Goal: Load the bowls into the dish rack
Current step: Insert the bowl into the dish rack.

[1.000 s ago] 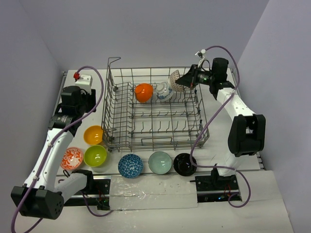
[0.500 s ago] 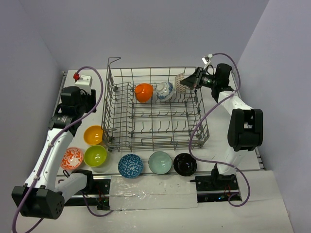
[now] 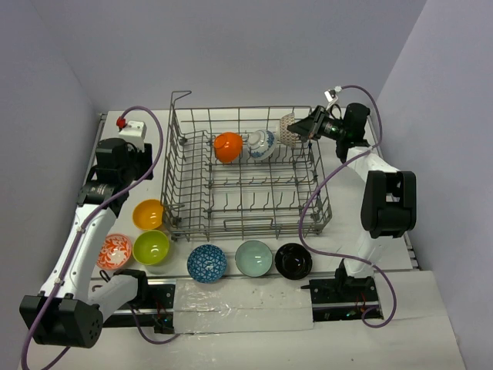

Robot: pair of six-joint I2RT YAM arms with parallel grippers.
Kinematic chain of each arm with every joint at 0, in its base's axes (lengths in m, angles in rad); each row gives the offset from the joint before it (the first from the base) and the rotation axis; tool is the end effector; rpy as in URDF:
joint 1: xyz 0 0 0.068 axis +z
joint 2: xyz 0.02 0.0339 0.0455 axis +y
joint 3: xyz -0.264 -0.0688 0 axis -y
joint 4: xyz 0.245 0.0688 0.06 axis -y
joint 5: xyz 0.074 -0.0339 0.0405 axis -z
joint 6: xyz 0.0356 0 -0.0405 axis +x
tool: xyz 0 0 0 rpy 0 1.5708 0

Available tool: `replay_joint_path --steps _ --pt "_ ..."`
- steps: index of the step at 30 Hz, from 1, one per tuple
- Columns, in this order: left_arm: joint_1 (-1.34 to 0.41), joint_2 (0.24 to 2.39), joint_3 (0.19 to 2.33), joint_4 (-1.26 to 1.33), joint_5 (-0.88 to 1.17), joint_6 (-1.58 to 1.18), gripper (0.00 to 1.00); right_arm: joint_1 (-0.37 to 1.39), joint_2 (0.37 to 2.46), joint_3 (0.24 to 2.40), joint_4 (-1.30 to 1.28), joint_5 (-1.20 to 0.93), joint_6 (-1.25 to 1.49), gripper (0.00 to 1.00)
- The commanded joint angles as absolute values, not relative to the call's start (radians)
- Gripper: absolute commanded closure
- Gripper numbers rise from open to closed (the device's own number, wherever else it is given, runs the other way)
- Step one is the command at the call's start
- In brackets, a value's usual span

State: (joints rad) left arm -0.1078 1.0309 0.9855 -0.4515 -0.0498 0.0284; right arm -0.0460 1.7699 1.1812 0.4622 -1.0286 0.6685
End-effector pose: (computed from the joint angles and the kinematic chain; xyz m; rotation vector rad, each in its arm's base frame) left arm 0.2269 -0.0228 0.3365 0.1101 2.0641 0.0026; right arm 0.4019 0.0120 0.2745 -0.1896 1.8069 1.3136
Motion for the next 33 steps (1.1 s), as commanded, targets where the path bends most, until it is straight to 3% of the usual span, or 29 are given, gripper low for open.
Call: replay_joint_path --steps 1,13,33 --pt "-0.1 1.017 0.985 -0.413 -0.022 0.009 0.46 -0.063 1.762 1.175 0.564 -1.037 0.71 1.0" --pt "-0.089 1.02 0.986 -0.413 -0.012 0.009 0.46 -0.064 1.805 1.141 0.893 -1.141 0.969 1.0" --pt "-0.067 1.005 0.982 -0.42 0.014 0.009 0.45 -0.094 1.858 1.144 0.904 -1.161 0.966 1.0"
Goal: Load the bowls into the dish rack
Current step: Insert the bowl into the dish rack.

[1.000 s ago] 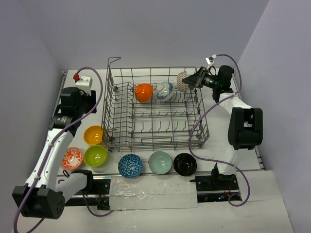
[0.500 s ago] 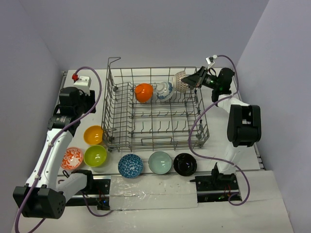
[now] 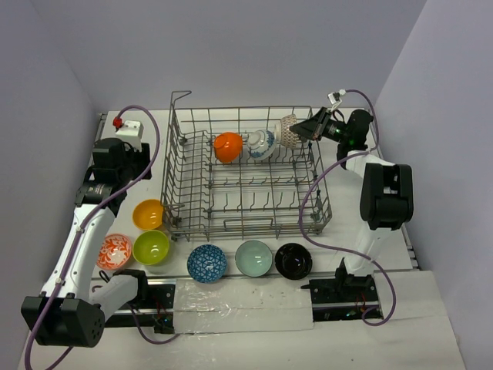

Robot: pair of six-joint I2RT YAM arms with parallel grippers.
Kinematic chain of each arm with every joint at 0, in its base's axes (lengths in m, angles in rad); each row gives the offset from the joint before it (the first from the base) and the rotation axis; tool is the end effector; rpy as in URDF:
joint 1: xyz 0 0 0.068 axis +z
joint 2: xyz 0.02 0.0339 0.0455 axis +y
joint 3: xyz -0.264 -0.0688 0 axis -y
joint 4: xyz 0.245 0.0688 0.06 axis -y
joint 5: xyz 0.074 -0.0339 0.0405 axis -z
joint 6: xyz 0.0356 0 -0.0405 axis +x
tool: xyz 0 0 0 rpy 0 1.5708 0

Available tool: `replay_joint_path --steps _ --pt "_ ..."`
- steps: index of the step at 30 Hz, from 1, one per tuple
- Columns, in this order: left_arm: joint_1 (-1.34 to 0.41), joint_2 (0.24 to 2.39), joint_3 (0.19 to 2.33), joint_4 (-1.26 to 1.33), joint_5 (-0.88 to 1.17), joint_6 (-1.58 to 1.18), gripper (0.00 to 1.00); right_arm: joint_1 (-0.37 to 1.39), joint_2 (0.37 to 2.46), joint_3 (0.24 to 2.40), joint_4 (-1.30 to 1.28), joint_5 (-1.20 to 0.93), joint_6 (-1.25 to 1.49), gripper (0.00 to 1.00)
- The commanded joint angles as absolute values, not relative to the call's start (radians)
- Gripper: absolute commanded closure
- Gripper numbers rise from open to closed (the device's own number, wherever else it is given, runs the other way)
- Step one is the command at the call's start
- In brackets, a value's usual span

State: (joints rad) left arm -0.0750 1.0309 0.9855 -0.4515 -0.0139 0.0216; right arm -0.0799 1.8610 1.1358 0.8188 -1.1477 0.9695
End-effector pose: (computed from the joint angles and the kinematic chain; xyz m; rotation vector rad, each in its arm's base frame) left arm 0.2275 -0.0166 0.3365 0.0913 2.0657 -0.0185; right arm 0.4082 -0.0001 0.2571 -0.1621 1.7440 1.5082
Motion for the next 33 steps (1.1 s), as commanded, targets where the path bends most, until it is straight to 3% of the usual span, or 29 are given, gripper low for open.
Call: replay_joint_path --steps 1,19,33 --pt "-0.066 1.005 0.982 -0.42 0.014 0.009 0.45 -0.097 1.859 1.144 0.904 -1.161 0.962 1.0" --pt "-0.061 1.003 0.982 -0.422 0.026 0.009 0.46 -0.106 1.882 1.155 0.882 -1.189 0.953 1.0" --pt "-0.058 1.002 0.98 -0.42 0.029 0.009 0.45 -0.101 1.885 1.16 1.06 -1.224 1.098 1.0"
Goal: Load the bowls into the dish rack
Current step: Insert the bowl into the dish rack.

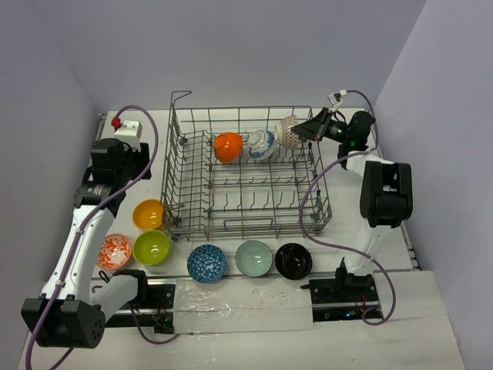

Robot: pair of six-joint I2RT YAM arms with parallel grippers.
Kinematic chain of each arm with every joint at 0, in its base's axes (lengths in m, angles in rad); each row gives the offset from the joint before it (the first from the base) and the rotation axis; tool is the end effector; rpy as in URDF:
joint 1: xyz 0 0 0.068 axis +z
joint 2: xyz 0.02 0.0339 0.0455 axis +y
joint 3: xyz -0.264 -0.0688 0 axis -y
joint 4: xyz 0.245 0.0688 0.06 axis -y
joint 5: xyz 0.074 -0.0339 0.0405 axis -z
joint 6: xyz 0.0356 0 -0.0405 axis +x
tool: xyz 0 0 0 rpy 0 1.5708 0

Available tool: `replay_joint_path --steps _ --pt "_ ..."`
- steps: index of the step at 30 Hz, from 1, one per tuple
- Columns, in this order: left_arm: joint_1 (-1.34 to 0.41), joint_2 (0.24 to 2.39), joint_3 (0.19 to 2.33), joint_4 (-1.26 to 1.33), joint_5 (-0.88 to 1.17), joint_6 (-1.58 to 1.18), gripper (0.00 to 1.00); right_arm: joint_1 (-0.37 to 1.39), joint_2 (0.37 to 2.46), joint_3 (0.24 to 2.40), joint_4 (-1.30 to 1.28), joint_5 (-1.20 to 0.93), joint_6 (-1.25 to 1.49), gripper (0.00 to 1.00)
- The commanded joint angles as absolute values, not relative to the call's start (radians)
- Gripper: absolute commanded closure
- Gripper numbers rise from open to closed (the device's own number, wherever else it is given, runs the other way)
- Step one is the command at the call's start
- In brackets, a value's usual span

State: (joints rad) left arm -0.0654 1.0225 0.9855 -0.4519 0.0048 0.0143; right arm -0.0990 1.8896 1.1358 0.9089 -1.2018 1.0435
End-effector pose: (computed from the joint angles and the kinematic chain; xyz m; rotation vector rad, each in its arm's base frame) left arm 0.2257 -0.0150 0.3382 0.0850 2.0581 -0.0366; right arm 0.4095 -0.0073 0.2537 -0.1814 1.7362 1.5560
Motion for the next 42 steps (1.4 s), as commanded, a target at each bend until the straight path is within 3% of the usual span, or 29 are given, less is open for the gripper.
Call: replay_joint_path --steps 1,42 --pt "-0.057 1.002 0.98 -0.42 0.029 0.009 0.46 -0.1 1.884 1.16 1.068 -1.224 1.11 1.0" --pt "-0.023 0.999 0.974 -0.428 0.084 -0.028 0.45 -0.052 2.006 1.198 1.266 -1.259 1.258 1.0"
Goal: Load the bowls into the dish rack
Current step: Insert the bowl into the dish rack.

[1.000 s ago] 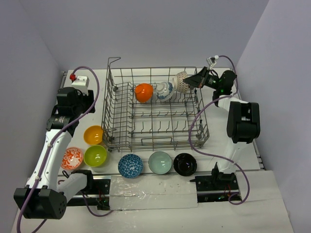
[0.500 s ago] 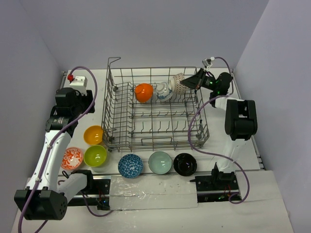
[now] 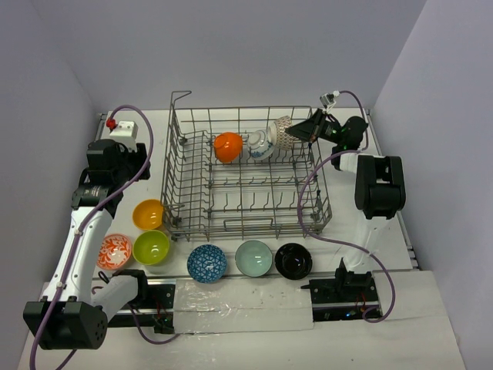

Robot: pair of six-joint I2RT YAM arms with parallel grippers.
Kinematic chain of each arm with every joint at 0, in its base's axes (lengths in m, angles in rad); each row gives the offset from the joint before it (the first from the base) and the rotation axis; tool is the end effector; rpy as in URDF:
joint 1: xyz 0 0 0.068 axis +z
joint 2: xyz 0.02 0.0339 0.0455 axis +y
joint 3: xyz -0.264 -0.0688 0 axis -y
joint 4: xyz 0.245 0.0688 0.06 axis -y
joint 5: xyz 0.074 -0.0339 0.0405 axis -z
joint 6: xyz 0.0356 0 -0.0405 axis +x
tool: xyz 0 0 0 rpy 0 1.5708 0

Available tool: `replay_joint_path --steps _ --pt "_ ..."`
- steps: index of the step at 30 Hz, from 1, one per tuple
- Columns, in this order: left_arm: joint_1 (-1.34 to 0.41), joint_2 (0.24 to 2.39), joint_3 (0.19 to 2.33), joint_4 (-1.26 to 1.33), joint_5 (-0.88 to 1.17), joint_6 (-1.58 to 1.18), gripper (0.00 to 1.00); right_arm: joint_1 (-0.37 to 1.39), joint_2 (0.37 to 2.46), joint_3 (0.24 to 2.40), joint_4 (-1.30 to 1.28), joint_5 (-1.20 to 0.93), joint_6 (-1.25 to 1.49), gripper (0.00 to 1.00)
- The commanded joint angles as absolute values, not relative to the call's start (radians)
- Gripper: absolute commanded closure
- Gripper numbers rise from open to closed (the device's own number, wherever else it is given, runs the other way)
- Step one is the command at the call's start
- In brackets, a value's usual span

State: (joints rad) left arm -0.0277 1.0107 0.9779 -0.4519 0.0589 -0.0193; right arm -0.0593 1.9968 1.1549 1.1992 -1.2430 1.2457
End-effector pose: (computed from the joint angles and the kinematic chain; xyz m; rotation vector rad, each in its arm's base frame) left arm 0.2234 -0.0083 0.3381 0.0452 2.0553 -0.0897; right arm 0.4184 0.0089 0.2410 -0.2532 1.6916 1.6656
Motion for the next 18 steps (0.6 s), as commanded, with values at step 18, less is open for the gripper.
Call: replay_joint_path --steps 18 --pt "-0.018 0.992 0.971 -0.431 0.1 -0.029 0.45 -0.084 2.006 1.192 1.232 -1.262 1.244 0.78"
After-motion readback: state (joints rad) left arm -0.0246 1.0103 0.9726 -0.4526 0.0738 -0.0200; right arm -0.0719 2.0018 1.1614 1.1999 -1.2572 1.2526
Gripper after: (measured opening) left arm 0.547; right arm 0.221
